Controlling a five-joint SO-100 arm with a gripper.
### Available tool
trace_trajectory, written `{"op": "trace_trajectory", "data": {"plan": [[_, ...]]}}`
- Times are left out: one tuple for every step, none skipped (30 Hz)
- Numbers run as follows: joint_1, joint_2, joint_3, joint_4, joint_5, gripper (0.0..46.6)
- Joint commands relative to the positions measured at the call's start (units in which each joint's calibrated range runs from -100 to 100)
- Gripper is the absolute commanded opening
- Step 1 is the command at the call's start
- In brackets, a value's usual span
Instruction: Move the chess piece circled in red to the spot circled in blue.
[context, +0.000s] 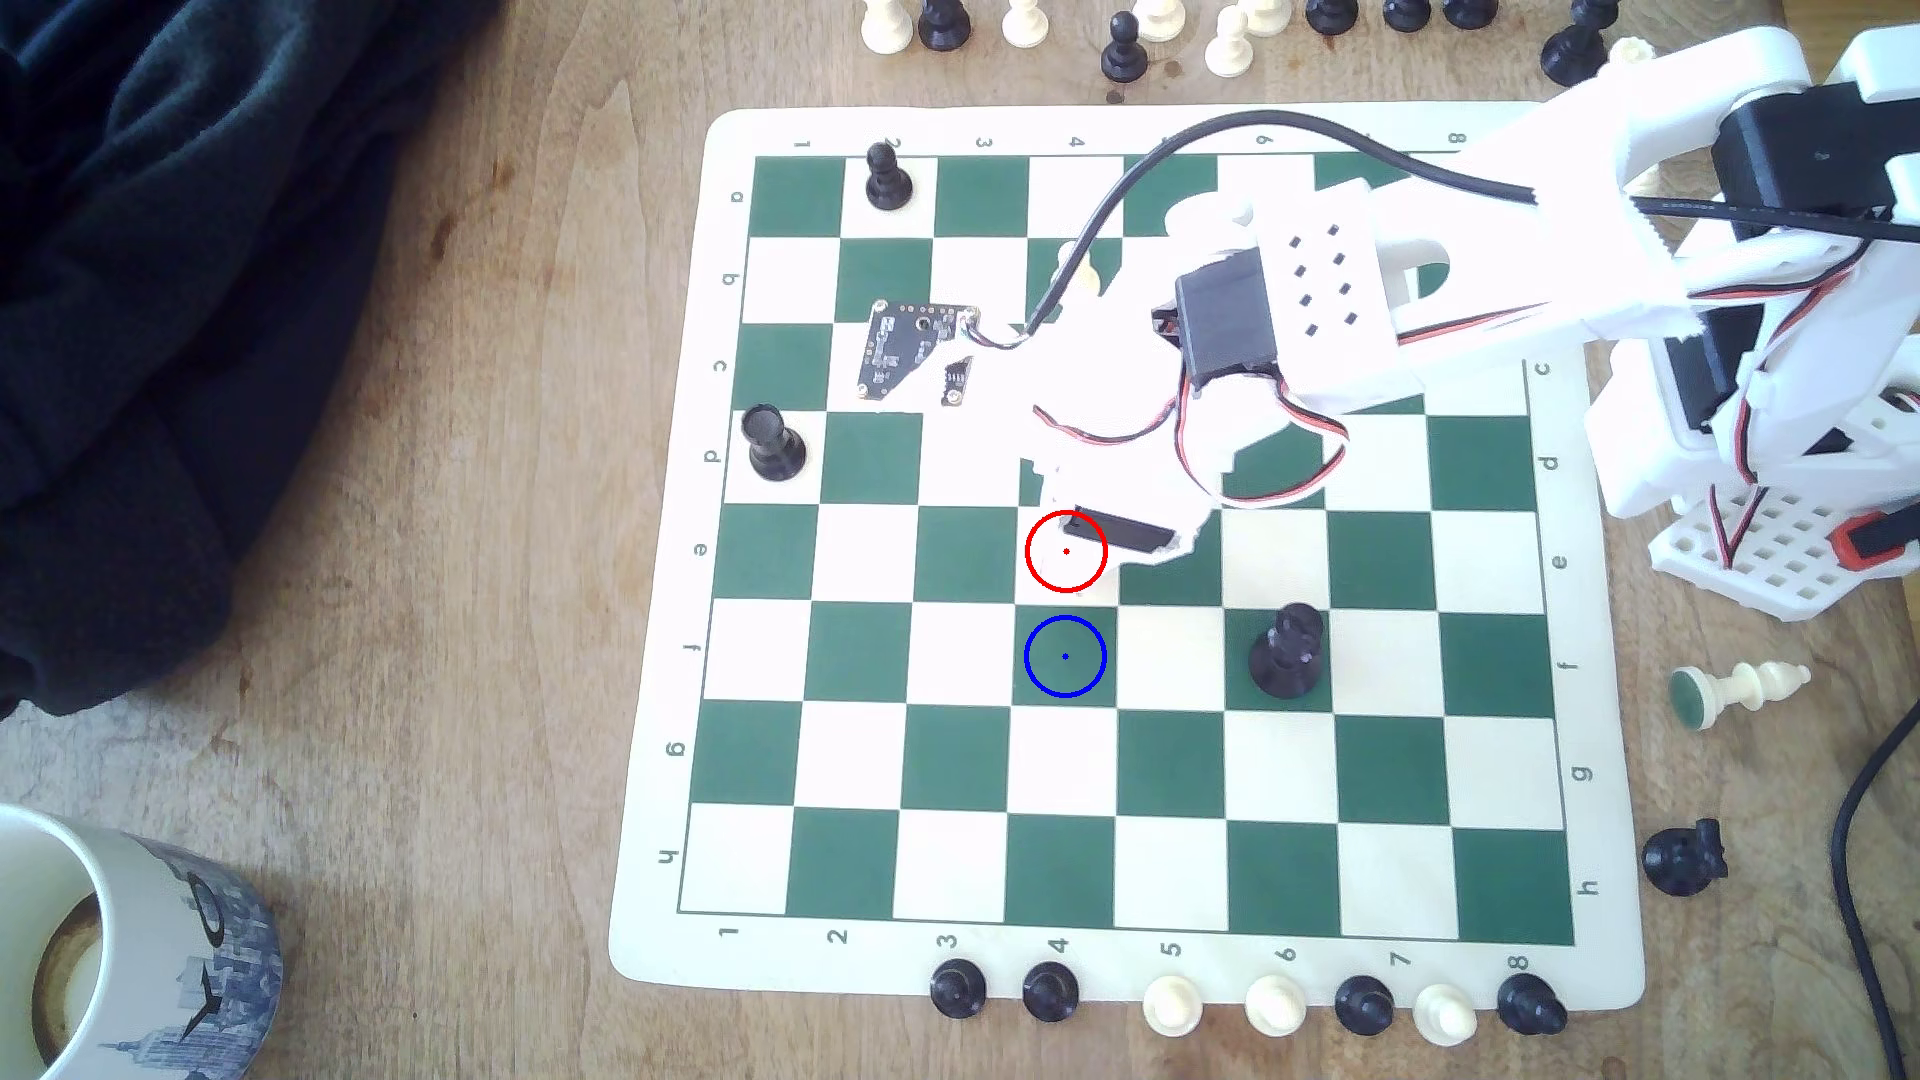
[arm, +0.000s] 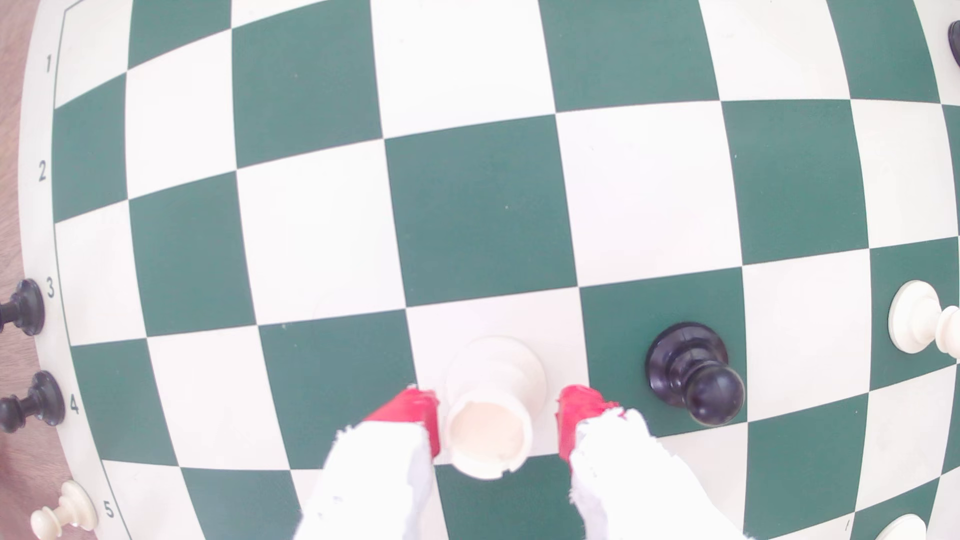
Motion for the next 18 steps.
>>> {"op": "trace_trajectory", "data": {"plan": [[-0.83,-0.67,-5.57,-0.54,0.05,9.2],[-0.83,-0.67,-5.57,-0.46,0.05,8.7],[-0.91,-0.59,-5.57,-0.46,0.05,8.5],[-0.91,-0.59,-5.57,-0.46,0.1,8.0],[-0.91,-0.5,-5.57,-0.46,0.1,7.5],[-0.91,-0.5,-5.57,-0.38,0.1,7.0],[-0.99,-0.5,-5.57,-0.29,0.1,6.6],[-0.99,-0.5,-5.57,-0.21,0.1,6.2],[-1.14,-0.84,-5.57,-0.13,0.05,5.7],[-1.14,-1.01,-5.57,-0.05,0.05,4.1],[-1.22,-1.35,-5.57,-0.05,0.1,2.6],[-1.22,-1.69,-5.48,-0.05,0.1,2.2],[-1.22,-2.12,-5.48,-0.05,0.1,1.9],[-1.3,-3.31,-5.48,0.03,0.1,0.9],[-1.3,-3.99,-5.48,0.03,0.1,0.8],[-1.3,-4.75,-5.57,0.12,0.1,0.8],[-1.38,-5.51,-5.57,0.36,0.1,0.7],[-1.38,-6.7,-6.12,1.51,0.1,0.6]]}}
